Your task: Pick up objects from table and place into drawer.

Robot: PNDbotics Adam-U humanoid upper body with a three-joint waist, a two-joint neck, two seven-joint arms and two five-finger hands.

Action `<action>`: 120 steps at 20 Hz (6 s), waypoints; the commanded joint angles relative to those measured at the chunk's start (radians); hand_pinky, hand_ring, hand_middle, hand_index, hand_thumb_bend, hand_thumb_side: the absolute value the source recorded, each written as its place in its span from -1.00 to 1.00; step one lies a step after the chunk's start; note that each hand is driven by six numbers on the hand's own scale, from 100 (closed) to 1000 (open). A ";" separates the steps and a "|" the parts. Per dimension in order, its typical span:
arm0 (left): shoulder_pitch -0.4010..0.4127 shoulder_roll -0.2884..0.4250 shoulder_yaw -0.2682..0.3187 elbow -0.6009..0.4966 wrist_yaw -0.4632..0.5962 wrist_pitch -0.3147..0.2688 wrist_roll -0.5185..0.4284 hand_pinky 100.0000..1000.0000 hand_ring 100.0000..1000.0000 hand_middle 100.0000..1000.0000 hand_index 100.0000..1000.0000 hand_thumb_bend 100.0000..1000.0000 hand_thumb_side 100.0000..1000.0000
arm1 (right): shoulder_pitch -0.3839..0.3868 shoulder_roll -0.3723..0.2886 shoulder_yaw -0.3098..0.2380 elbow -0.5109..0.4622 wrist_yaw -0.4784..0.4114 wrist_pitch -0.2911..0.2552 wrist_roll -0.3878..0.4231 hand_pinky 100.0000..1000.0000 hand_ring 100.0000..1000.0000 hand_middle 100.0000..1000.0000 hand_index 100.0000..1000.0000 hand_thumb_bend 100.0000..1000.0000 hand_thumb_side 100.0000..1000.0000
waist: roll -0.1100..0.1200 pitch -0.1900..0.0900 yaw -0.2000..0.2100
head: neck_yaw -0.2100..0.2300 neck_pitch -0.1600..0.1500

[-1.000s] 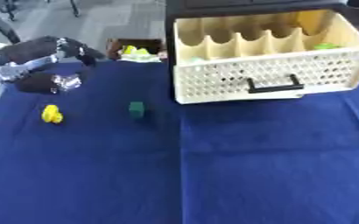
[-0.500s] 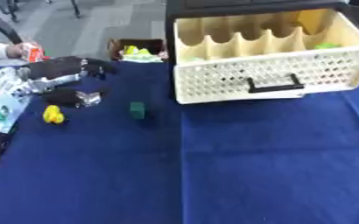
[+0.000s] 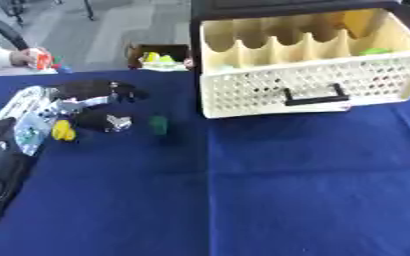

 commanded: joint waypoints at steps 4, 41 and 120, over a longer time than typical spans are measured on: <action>-0.044 0.021 0.003 -0.005 -0.028 -0.254 -0.242 0.52 0.60 0.56 0.96 -1.00 1.00 | -0.008 -0.009 -0.014 -0.016 -0.007 0.010 -0.003 0.53 -0.51 -0.55 0.38 -1.00 0.36 | 0.002 -0.025 0.003 | 0.004 0.007; -0.075 -0.012 -0.048 0.014 -0.171 -0.254 -0.222 0.53 0.57 0.48 1.00 -0.36 1.00 | 0.004 0.031 -0.027 -0.016 -0.020 0.033 -0.021 0.55 -0.52 -0.56 0.35 -1.00 0.36 | 0.020 -0.027 0.004 | 0.023 0.022; -0.132 -0.052 0.101 0.182 -0.324 -0.061 0.049 0.42 0.57 0.46 0.93 -0.87 1.00 | 0.049 0.072 -0.069 -0.016 -0.018 0.075 -0.025 0.66 -0.57 -0.64 0.31 -1.00 0.32 | 0.026 0.031 -0.024 | 0.065 -0.033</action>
